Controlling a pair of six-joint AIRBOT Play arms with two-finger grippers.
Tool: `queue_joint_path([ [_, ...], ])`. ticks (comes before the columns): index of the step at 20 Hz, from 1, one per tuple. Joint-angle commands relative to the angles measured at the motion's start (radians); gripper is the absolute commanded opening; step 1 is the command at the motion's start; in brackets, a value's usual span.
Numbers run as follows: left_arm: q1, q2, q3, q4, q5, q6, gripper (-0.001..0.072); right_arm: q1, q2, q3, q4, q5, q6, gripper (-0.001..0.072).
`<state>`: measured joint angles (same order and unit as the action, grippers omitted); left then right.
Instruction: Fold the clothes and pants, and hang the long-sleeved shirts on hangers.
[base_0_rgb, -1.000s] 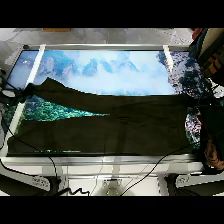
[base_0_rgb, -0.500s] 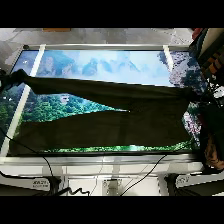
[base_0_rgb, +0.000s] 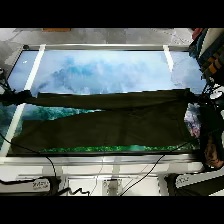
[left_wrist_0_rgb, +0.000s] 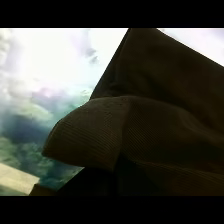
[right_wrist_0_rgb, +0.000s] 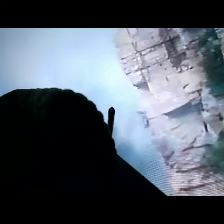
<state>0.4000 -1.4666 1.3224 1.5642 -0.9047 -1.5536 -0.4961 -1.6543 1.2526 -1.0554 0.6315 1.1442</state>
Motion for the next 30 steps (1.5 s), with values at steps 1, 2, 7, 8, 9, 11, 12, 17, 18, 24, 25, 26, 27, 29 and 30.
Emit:
queue_joint_path([
  [1, -0.005, 0.126, -0.122, 0.111, 0.050, -0.084, 0.0007, 0.034, -0.009, 0.000, 0.005, -0.076, 0.000, 0.0035],
  [2, -0.005, 0.168, -0.179, 0.111, 0.066, -0.097, 0.0007, 0.051, -0.009, 0.000, 0.005, -0.103, 0.000, 0.0034],
  [7, -0.006, 0.242, -0.486, 0.100, 0.211, -0.252, 0.0008, 0.119, -0.013, 0.000, 0.005, -0.250, 0.027, 0.0035],
  [8, -0.006, 0.242, -0.537, 0.100, 0.260, -0.288, 0.0009, 0.125, -0.013, 0.000, 0.008, -0.280, 0.028, 0.0035],
  [9, -0.006, 0.242, -0.573, 0.100, 0.306, -0.309, 0.0009, 0.125, -0.013, 0.000, 0.008, -0.306, 0.035, 0.0034],
  [11, -0.006, 0.242, -0.608, 0.077, 0.369, -0.314, 0.0009, 0.125, -0.013, 0.000, 0.008, -0.334, 0.050, 0.0035],
  [12, -0.008, 0.242, -0.608, 0.073, 0.386, -0.314, 0.0009, 0.125, -0.013, 0.000, 0.008, -0.342, 0.050, 0.0035],
  [17, -0.013, 0.243, -0.607, 0.074, 0.514, -0.314, 0.0292, 0.125, -0.013, 0.000, 0.008, -0.340, 0.050, 0.0035],
  [18, -0.013, 0.243, -0.605, 0.074, 0.531, -0.314, 0.0717, 0.125, -0.013, 0.000, 0.008, -0.336, 0.050, 0.0035],
  [24, -0.002, 0.232, -0.460, 0.082, 0.536, -0.287, 0.0703, 0.125, -0.013, 0.000, 0.005, -0.333, 0.049, 0.0035],
  [25, 0.008, 0.213, -0.420, 0.082, 0.520, -0.287, 0.0703, 0.125, -0.013, 0.000, 0.005, -0.328, 0.049, 0.0035],
  [26, 0.014, 0.182, -0.372, 0.082, 0.477, -0.286, 0.0703, 0.125, -0.013, 0.000, 0.005, -0.321, 0.049, 0.0036],
  [27, 0.014, 0.141, -0.322, 0.082, 0.415, -0.263, 0.0703, 0.125, -0.013, 0.000, 0.004, -0.313, 0.049, 0.0036],
  [29, 0.003, 0.054, -0.227, 0.071, 0.274, -0.167, 0.0703, 0.125, -0.013, 0.000, 0.002, -0.307, 0.048, 0.0035],
  [30, -0.002, 0.005, -0.183, 0.047, 0.213, -0.128, 0.0703, 0.125, -0.013, 0.000, 0.003, -0.307, 0.048, 0.0036],
])
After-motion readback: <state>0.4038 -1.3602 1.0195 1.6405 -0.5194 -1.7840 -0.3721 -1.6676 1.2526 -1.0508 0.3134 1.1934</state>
